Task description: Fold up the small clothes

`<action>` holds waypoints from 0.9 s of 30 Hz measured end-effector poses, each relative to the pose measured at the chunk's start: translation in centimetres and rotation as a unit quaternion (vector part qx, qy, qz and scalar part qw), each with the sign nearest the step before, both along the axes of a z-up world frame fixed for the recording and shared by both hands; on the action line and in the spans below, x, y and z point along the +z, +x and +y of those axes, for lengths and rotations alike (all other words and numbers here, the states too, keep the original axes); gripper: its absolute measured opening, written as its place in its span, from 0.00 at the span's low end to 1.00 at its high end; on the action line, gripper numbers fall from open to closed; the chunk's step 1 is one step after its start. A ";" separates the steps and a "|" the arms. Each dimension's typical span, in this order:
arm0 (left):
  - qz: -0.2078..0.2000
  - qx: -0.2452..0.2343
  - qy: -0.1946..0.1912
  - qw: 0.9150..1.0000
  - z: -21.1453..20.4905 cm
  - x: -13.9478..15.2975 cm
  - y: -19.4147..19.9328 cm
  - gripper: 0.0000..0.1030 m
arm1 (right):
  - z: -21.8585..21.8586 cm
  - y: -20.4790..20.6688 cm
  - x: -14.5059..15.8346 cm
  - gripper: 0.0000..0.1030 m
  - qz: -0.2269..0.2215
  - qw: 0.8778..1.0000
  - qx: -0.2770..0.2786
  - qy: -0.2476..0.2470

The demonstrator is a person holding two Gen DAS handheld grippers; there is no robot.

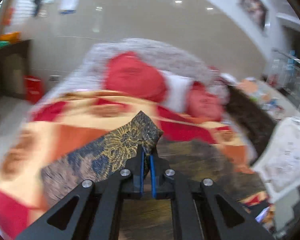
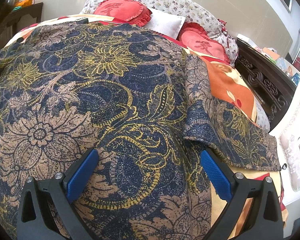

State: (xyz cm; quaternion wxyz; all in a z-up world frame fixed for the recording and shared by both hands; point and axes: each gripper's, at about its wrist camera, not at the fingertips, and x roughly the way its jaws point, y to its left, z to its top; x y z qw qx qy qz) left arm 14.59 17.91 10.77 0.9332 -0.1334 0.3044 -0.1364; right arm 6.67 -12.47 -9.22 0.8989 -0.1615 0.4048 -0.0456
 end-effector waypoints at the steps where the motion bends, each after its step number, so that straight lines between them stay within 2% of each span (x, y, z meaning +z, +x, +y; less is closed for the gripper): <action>1: 0.005 -0.030 -0.010 0.999 -3.5 -0.8 0.9 0.05 | 0.0 0.0 0.0 0.83 0.000 1.000 0.000 -0.001; 3: 0.023 -0.071 -0.025 0.997 -8.3 -2.9 2.0 0.05 | 0.0 0.0 0.0 0.83 0.000 1.000 0.000 -0.001; 5: 0.053 -0.089 -0.006 0.995 -11.9 -5.9 3.0 0.13 | 0.0 0.0 0.0 0.83 0.000 1.000 0.000 -0.001; 6: 0.069 -0.090 0.007 0.994 -12.9 -7.2 3.1 0.19 | 0.0 0.0 0.0 0.83 0.000 1.000 0.000 -0.001; 7: 0.097 -0.091 0.021 0.991 -13.8 -9.0 3.1 0.21 | 0.0 0.0 0.0 0.83 0.000 1.000 0.000 -0.001; 9: 0.108 -0.085 0.029 0.990 -13.8 -10.2 2.2 0.24 | -0.1 0.0 0.0 0.83 0.001 1.000 -0.001 0.004; 11: 0.096 -0.061 0.047 0.992 -12.3 -10.5 0.5 0.41 | -0.5 0.1 0.1 0.83 0.004 1.000 -0.002 0.016; 13: 0.075 -0.007 0.068 0.995 -9.5 -10.4 -1.1 0.66 | -1.3 0.3 0.3 0.81 0.016 0.999 -0.003 0.047; 15: 0.049 0.054 0.085 0.994 -6.3 -10.7 -2.8 0.76 | -2.4 0.4 1.5 0.61 0.020 0.994 -0.001 0.108; 16: 0.038 0.089 0.101 0.990 -4.9 -11.2 -3.7 0.82 | -2.7 0.6 2.4 0.61 0.016 0.990 0.002 0.138; 19: 0.041 0.184 0.148 0.971 -1.4 -13.6 -5.1 0.84 | -2.7 3.3 4.9 0.61 0.008 0.970 0.027 0.240; 20: 0.046 0.205 0.150 0.966 -0.3 -14.5 -5.4 0.84 | -2.1 4.7 4.9 0.61 0.021 0.961 0.044 0.272; 22: 0.052 0.232 0.144 0.961 1.3 -15.9 -6.2 0.84 | -0.9 7.3 4.2 0.61 0.045 0.948 0.074 0.307; 25: 0.062 0.232 0.097 0.966 3.0 -17.0 -6.9 0.88 | -0.2 11.0 1.5 0.59 0.082 0.940 0.059 0.326; 27: 0.064 0.244 0.082 0.964 3.8 -17.2 -7.3 0.95 | -0.5 11.9 0.9 0.57 0.056 0.933 0.056 0.351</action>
